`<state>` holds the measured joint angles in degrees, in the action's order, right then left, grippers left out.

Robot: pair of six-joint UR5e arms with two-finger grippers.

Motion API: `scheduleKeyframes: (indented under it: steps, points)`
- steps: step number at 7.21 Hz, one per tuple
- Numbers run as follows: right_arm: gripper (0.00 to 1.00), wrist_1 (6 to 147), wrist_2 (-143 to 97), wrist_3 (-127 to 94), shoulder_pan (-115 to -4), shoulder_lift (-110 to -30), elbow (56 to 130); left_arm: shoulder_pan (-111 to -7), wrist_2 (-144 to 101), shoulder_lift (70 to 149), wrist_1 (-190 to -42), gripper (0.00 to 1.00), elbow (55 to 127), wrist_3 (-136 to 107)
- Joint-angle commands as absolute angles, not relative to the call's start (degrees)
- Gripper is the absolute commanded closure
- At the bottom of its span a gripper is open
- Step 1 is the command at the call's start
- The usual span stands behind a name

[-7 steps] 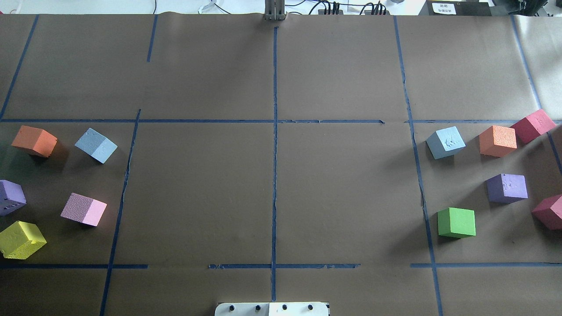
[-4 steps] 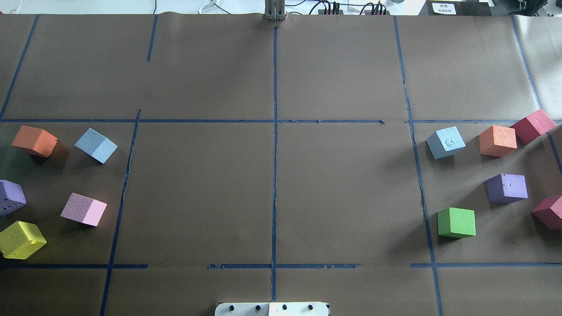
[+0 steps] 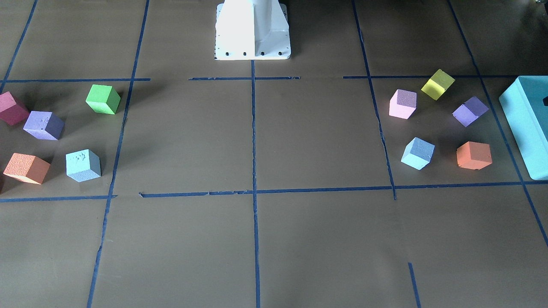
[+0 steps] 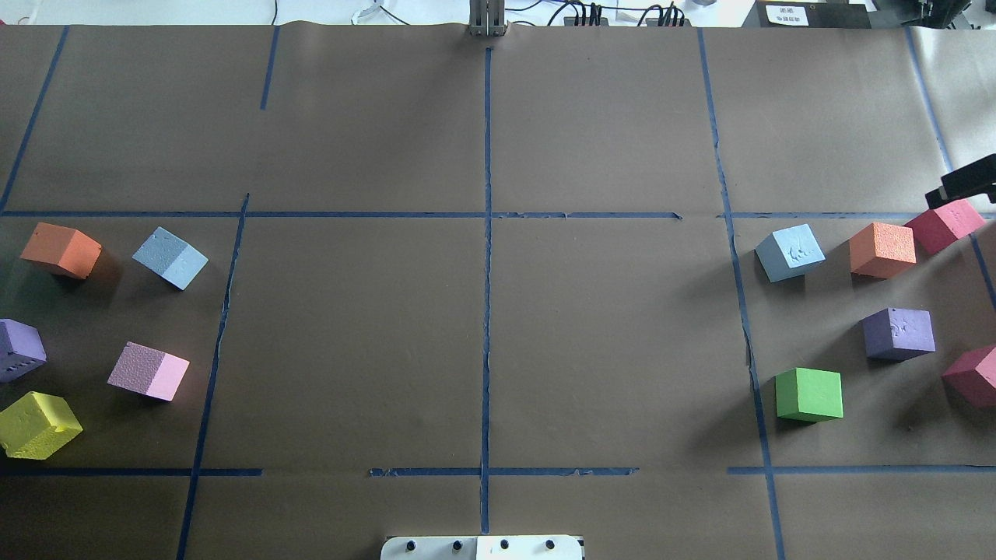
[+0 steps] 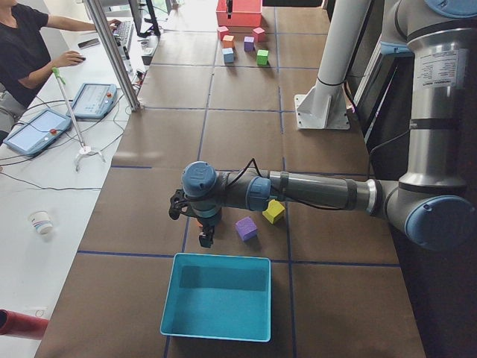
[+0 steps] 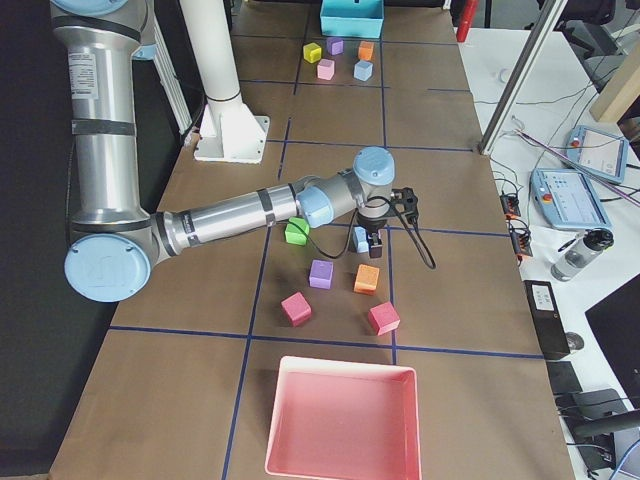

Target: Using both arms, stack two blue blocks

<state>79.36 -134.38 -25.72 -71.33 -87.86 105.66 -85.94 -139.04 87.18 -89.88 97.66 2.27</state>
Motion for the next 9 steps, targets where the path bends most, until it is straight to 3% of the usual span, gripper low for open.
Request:
scheduleKeyframes:
  steps: [1, 3, 5, 9]
  points:
    - [0.0, 79.1, -130.09, -36.79, -62.09, -83.85, 105.21, -85.87, -139.04, 87.45, -89.91, 0.0, 97.65, 1.93]
    - [0.0, 79.01, -121.59, -38.58, -54.53, -82.18, 104.86, -85.87, -139.04, 87.71, -89.91, 0.0, 97.65, 1.76]
    - [0.0, 72.9, -120.94, -37.53, -53.01, -80.86, 99.17, -85.87, -139.04, 88.24, -89.91, 0.0, 97.65, 1.58]
    - [0.0, 72.07, -121.11, -30.67, -53.0, -80.51, 96.07, -85.96, -139.13, 88.24, -89.91, 0.0, 97.65, 1.67]
